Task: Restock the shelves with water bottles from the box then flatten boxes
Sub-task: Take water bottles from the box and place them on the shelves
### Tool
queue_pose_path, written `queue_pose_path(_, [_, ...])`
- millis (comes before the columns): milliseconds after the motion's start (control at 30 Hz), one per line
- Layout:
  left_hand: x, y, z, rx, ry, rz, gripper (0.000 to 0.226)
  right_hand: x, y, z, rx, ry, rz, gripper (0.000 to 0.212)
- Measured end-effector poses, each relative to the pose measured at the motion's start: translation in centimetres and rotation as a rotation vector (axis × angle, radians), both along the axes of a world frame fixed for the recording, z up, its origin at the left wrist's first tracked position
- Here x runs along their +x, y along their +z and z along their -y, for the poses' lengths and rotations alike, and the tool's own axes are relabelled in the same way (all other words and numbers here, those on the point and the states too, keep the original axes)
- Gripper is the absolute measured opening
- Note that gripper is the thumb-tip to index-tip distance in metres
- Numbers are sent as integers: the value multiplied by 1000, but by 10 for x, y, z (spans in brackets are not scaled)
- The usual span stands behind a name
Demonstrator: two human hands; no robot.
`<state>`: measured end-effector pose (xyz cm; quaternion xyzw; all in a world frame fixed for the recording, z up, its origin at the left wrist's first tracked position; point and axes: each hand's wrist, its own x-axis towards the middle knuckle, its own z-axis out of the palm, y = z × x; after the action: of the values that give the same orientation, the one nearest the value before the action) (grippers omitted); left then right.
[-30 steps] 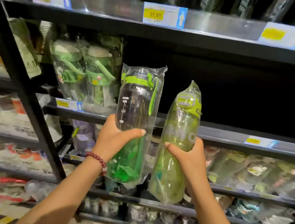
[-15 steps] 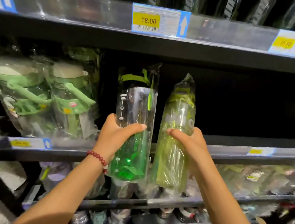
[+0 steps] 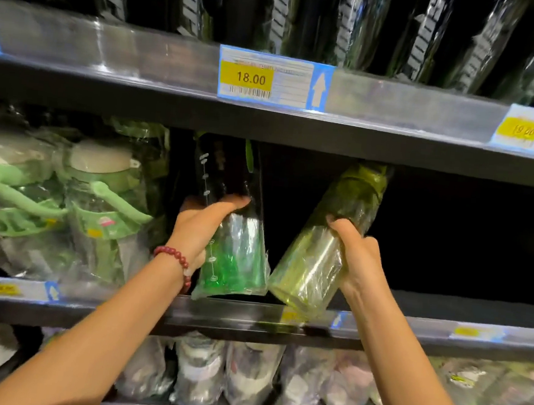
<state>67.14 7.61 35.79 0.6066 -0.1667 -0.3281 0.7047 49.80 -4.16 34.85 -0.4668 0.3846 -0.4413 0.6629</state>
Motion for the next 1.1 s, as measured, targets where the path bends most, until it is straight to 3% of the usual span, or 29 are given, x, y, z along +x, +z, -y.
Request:
queue_pose_path(100, [4,-3,17,-31,122,27,72,4,-5,12,20,-111,18,59])
queue_pose_path(300, [-2,-19,30,-166,184,254,68,15,-22,16,-157,-221,47,74])
queue_pose_path(400, [-3,-35,33,-135,255,351,81,19,-37,19,-410,-261,-89,88])
queue_pose_path(500, [-2,-39,35,-103,268,437,78,28,-46,22,-580,-258,-240,95])
queue_pose_path(733, [-4,-46,28,-26,210,567,81,44,-53,17,-701,-230,-414,100])
queue_pose_path(833, [-1,-51,25,-10,179,581,82,40,-54,17,-672,-246,-328,102])
queue_pose_path(933, [6,-59,18,74,46,633,90,27,-52,20,-751,-133,-249,110])
queue_pose_path(1000, [9,-63,12,163,-57,686,99,18,-52,20,-695,30,-199,114])
queue_pose_path(1100, [13,-71,9,309,-112,749,67,0,-53,27,-519,243,-234,107])
